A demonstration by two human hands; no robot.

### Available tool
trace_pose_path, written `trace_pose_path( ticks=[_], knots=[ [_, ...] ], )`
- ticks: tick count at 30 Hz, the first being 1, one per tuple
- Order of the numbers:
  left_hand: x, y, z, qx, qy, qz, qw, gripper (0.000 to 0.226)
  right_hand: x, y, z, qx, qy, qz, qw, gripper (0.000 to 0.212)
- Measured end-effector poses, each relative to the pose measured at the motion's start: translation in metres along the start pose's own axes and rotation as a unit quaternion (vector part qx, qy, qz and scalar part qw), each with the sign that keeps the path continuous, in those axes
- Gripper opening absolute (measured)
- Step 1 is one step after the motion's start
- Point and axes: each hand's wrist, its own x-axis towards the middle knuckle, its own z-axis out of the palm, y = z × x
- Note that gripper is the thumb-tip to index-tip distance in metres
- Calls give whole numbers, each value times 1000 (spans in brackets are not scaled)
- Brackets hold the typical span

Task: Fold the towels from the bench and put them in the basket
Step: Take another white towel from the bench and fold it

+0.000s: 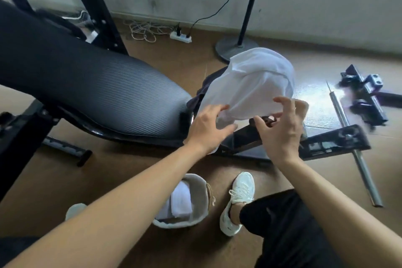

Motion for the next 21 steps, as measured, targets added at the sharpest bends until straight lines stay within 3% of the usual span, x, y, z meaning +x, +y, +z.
trace_pose_path(
  ticks=[4, 8, 11, 14, 21],
  knots=[
    [11, 9, 13, 37, 0, -19, 999, 41, 9, 17, -1, -30, -32, -4, 999, 73],
    [16, 9, 16, 74, 7, -45, 996, 30, 24, 22, 2, 57, -56, 124, 989, 83],
    [15, 11, 15, 37, -7, -67, 997, 22, 30, 25, -2, 134, -51, 200, 969, 50],
    [3, 12, 6, -56, -8, -87, 995, 16, 25, 18, -15, 107, -24, 154, 982, 15],
    [-30, 4, -41, -126, 31, -58, 990, 19, 2, -9, -35, 75, 25, 8, 997, 29]
  ],
)
